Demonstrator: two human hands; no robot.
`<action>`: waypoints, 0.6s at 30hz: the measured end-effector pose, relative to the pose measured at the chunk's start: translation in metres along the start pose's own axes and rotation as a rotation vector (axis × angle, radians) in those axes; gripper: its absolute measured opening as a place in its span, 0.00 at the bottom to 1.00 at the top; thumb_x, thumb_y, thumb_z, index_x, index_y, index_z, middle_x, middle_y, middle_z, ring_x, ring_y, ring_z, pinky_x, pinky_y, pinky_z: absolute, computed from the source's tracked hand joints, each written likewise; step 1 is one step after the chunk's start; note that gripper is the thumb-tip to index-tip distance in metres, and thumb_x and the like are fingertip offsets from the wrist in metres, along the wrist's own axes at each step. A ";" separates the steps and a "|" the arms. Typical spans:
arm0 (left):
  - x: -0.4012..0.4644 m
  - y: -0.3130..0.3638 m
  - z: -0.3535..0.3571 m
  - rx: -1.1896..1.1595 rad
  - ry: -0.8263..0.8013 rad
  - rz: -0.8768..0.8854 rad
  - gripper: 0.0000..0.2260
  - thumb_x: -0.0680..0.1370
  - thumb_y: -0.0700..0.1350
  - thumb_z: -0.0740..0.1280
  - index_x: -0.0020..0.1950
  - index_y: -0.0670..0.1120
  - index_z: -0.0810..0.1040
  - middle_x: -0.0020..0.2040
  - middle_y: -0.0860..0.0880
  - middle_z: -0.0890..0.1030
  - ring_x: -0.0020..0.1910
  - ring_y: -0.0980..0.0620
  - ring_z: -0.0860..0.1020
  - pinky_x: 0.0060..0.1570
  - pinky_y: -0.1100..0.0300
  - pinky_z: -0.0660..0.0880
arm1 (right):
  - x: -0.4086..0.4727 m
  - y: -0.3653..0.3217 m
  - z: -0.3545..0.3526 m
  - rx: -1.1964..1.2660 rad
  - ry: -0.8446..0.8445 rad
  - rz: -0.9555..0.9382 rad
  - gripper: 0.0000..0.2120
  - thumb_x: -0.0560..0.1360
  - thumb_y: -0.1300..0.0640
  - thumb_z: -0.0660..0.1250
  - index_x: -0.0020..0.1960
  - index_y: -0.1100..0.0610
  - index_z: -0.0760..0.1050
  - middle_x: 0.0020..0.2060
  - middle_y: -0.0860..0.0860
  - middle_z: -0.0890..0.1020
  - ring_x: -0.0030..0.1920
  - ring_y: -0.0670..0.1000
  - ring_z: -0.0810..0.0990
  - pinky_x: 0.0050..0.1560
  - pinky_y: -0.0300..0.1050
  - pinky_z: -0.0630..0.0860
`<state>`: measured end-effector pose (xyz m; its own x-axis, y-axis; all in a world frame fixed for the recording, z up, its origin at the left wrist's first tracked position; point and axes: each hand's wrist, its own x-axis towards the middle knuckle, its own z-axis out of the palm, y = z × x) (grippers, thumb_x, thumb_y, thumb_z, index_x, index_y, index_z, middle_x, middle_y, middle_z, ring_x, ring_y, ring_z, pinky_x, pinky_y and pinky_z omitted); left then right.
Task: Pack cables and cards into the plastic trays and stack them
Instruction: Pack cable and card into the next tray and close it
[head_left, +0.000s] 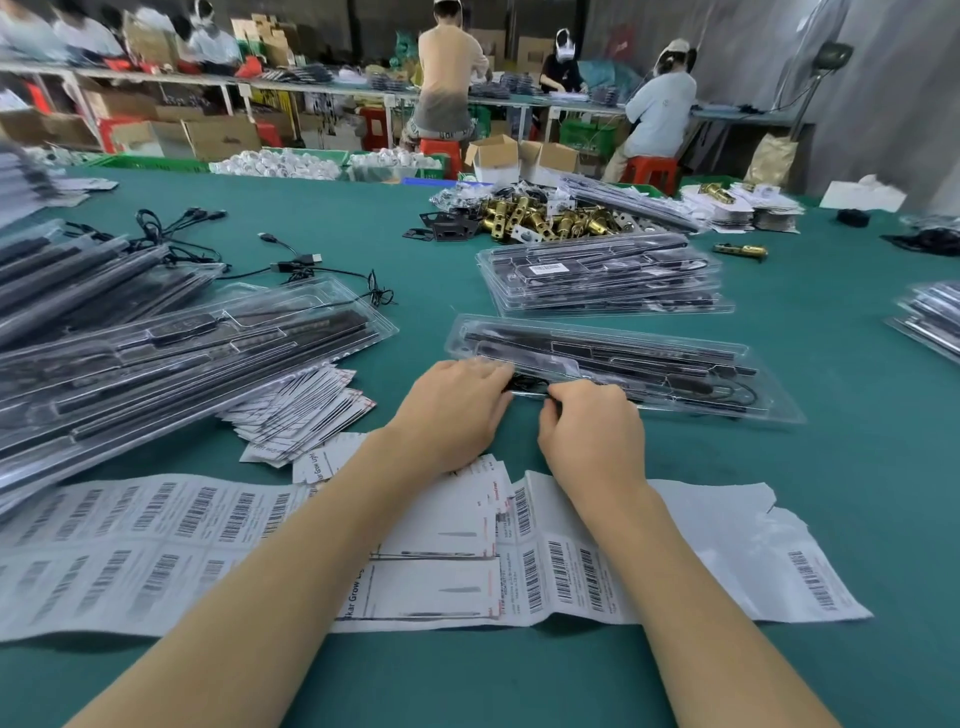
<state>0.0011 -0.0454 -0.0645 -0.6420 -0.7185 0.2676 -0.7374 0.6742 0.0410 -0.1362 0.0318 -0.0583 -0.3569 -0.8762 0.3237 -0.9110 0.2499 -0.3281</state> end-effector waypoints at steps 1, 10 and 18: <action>-0.001 0.000 0.001 -0.024 -0.046 0.020 0.16 0.86 0.49 0.53 0.70 0.46 0.70 0.69 0.48 0.76 0.68 0.47 0.73 0.64 0.54 0.67 | -0.001 -0.002 0.000 -0.011 -0.003 -0.008 0.11 0.81 0.55 0.60 0.43 0.57 0.76 0.40 0.56 0.81 0.43 0.60 0.78 0.37 0.45 0.65; 0.001 0.000 -0.006 -0.215 0.041 -0.053 0.14 0.84 0.54 0.60 0.68 0.66 0.76 0.62 0.61 0.82 0.61 0.51 0.79 0.49 0.52 0.78 | -0.005 -0.002 -0.007 -0.066 -0.078 -0.130 0.09 0.81 0.57 0.59 0.56 0.59 0.74 0.51 0.55 0.81 0.52 0.57 0.77 0.42 0.43 0.63; 0.000 0.003 -0.007 -0.233 0.052 -0.067 0.15 0.84 0.52 0.59 0.68 0.66 0.76 0.60 0.58 0.83 0.58 0.49 0.79 0.49 0.52 0.78 | -0.015 -0.015 -0.005 -0.125 -0.106 -0.131 0.18 0.81 0.55 0.60 0.70 0.56 0.69 0.62 0.52 0.74 0.62 0.55 0.70 0.43 0.43 0.65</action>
<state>-0.0001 -0.0424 -0.0577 -0.5772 -0.7573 0.3055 -0.7057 0.6508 0.2800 -0.1181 0.0436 -0.0536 -0.2157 -0.9414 0.2594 -0.9692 0.1740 -0.1744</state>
